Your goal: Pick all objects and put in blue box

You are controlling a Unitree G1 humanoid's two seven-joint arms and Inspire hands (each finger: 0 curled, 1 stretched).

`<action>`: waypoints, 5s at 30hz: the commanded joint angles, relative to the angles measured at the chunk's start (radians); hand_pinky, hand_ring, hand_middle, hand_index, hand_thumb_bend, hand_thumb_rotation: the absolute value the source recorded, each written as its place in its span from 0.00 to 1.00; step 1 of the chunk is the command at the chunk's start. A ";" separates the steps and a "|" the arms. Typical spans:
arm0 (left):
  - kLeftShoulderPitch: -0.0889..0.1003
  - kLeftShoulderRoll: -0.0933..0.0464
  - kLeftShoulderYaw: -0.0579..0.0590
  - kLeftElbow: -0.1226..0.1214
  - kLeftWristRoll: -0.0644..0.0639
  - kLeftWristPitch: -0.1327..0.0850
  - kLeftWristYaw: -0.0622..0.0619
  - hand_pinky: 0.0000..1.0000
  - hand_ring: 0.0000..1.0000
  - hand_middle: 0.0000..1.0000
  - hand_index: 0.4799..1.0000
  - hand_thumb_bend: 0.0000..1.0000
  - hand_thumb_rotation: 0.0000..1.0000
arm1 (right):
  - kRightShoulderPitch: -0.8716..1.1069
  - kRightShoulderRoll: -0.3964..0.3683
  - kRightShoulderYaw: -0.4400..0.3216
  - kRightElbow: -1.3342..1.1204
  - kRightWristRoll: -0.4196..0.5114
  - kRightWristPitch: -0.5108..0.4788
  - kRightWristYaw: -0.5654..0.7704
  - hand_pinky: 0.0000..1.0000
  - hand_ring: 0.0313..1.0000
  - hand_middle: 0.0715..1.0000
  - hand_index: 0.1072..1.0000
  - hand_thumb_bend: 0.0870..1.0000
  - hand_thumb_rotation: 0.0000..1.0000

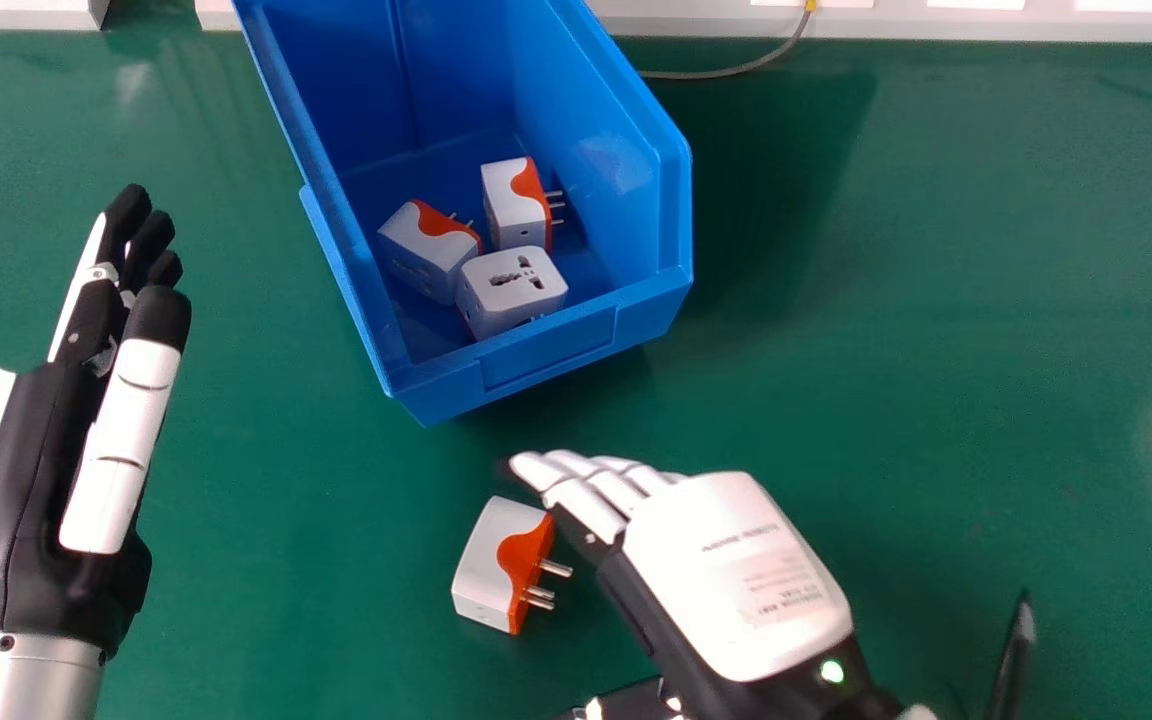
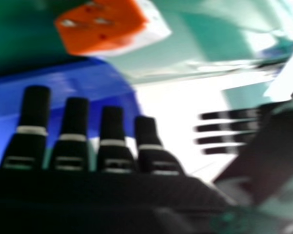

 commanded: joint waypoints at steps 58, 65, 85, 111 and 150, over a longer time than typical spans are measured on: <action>-0.010 0.014 0.022 -0.030 -0.007 0.007 -0.001 1.00 1.00 1.00 0.98 0.78 0.97 | -0.026 0.189 0.122 0.087 -0.158 0.324 -0.024 0.67 0.79 0.83 0.84 0.71 0.42; -0.023 0.013 0.021 -0.026 -0.015 0.012 0.002 1.00 1.00 1.00 0.97 0.77 0.97 | -0.070 0.215 0.130 0.148 -0.150 0.363 -0.041 0.68 0.78 0.83 0.83 0.72 0.40; -0.035 0.016 0.024 -0.018 -0.010 0.009 -0.004 1.00 1.00 1.00 0.97 0.78 0.97 | -0.156 0.236 0.180 0.269 -0.154 0.443 -0.036 0.70 0.79 0.82 0.81 0.72 0.39; -0.027 0.019 0.019 -0.028 -0.008 0.019 -0.012 1.00 1.00 1.00 0.99 0.79 0.97 | -0.258 0.264 0.245 0.372 -0.150 0.534 0.010 0.67 0.76 0.79 0.74 0.72 0.43; -0.038 0.004 0.007 -0.029 -0.005 0.028 0.001 1.00 1.00 1.00 1.00 0.80 0.97 | -0.345 0.252 0.262 0.462 -0.105 0.535 0.017 0.60 0.70 0.72 0.63 0.70 0.35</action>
